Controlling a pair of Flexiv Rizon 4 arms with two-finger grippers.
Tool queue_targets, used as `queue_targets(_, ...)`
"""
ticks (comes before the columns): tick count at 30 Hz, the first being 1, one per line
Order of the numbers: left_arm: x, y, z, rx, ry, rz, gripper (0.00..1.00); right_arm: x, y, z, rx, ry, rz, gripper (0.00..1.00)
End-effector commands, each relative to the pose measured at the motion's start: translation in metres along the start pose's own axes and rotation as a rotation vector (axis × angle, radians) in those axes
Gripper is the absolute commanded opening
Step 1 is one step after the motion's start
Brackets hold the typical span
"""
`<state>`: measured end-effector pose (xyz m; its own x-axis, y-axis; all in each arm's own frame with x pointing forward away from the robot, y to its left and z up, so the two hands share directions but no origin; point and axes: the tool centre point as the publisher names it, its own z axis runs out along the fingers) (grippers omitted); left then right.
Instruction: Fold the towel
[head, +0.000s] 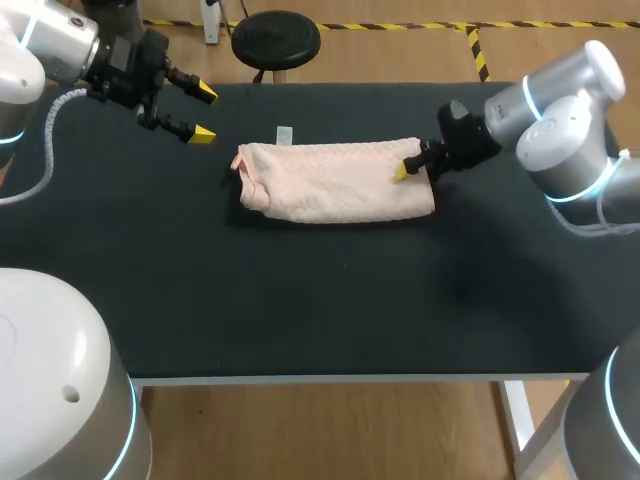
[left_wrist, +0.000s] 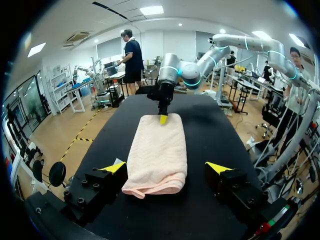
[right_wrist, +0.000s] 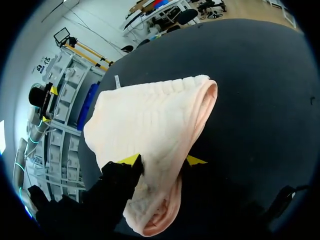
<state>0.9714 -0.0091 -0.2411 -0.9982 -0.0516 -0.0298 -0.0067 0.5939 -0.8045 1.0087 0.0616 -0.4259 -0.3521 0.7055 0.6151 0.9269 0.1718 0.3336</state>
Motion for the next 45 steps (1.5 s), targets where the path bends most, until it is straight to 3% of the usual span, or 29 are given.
queue_targets(1, 0.001, 0.001, 0.000, 0.002, -0.002, 0.002, 1.00, 0.003, 0.001, -0.003, 0.001, -0.034, -0.002, 0.00)
queue_targets(8, 0.001, 0.001, 0.000, 0.002, -0.002, 0.002, 1.00, 0.019, 0.013, -0.014, -0.036, -0.103, -0.021, 0.00)
queue_targets(14, 0.001, 0.001, 0.000, 0.002, -0.002, 0.002, 1.00, 0.049, 0.030, -0.009, -0.061, -0.139, -0.037, 0.00)
queue_targets(33, 0.001, 0.001, 0.000, 0.002, -0.002, 0.002, 1.00, 0.176, 0.062, 0.094, -0.004, -0.170, -0.093, 0.00)
queue_targets(45, 0.001, 0.001, 0.000, 0.002, -0.002, 0.002, 1.00, 0.222, 0.061, 0.125, -0.040, -0.163, -0.058, 0.00)
